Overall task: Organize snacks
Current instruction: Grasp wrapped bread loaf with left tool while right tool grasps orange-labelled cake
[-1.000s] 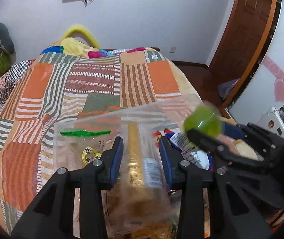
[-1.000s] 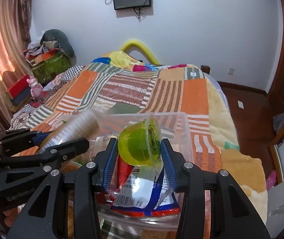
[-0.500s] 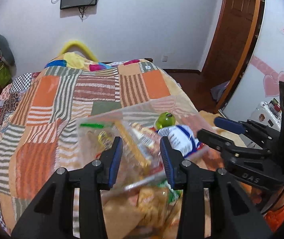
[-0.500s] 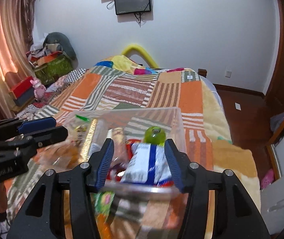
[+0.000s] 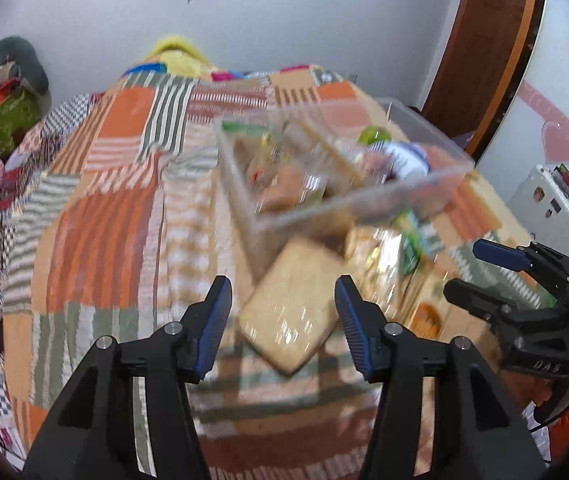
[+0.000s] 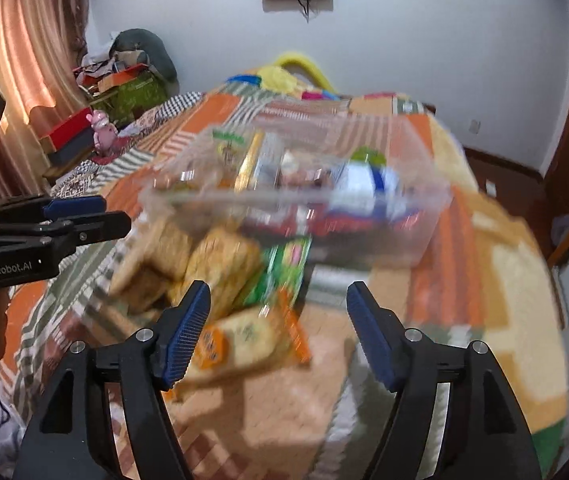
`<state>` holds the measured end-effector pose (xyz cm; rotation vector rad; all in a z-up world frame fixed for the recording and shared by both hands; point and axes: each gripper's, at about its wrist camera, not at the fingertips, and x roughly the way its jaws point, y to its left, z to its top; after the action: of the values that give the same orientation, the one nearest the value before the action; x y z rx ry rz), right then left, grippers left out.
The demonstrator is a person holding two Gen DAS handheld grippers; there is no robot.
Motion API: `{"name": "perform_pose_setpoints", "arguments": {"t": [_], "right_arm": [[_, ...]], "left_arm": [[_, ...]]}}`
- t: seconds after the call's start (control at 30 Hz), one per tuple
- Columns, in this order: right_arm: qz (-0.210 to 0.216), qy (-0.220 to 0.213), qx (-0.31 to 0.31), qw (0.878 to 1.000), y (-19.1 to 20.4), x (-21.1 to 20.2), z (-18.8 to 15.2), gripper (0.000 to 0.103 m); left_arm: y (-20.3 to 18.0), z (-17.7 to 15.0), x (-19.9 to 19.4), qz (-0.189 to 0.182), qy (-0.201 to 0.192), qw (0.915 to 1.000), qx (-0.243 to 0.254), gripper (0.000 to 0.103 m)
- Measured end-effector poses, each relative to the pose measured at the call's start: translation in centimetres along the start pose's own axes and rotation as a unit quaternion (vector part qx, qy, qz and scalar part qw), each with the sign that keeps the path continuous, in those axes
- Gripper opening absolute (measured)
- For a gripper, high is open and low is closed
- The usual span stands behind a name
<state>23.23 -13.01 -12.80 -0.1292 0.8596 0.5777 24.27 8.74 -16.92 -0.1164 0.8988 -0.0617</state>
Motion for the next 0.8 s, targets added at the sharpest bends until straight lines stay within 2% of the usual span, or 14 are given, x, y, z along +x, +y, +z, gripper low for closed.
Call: {"name": "perform_pose_setpoints", "arguments": {"t": [0.13,0.2,0.37,0.43,0.5,0.67,0.8], "right_arm": [[0.011,0.022,0.032,0.999,0.1,1.2,-1.1,0.068],[0.018,0.029,0.036,0.999,0.5,1.4,-1.5,0.073],[0.024,0.043,0.041,0.998,1.4,2.6,-1.3,0.083],[0.038,0.054,0.040,0.997,1.8,3.4,-1.3,0.084],[0.028,0.053,0.025,0.998,2.4,3.5,-1.6,0.084],[0.034,0.057,0.002,0.998,2.3,3.1,-1.9,0.083],[0.025,0.056,0.000,0.998,0.7,2.0,-2.8,0.082]], "left_arm": [[0.4,-2.2,0.8,-0.019,0.018,0.9997,0.000,0.058],[0.3,-2.6,1.1,-0.016,0.019,0.9997,0.009,0.060],[0.3,-2.0,2.3,-0.027,0.004,0.9996,0.010,0.066],[0.4,-1.4,3.0,-0.034,0.000,0.9994,0.008,0.066],[0.2,-1.0,3.6,-0.044,0.001,0.9990,0.010,0.068],[-0.7,-0.9,3.9,-0.029,0.003,0.9991,0.031,0.067],[-0.6,-1.5,3.2,-0.019,0.010,0.9992,0.032,0.057]]}}
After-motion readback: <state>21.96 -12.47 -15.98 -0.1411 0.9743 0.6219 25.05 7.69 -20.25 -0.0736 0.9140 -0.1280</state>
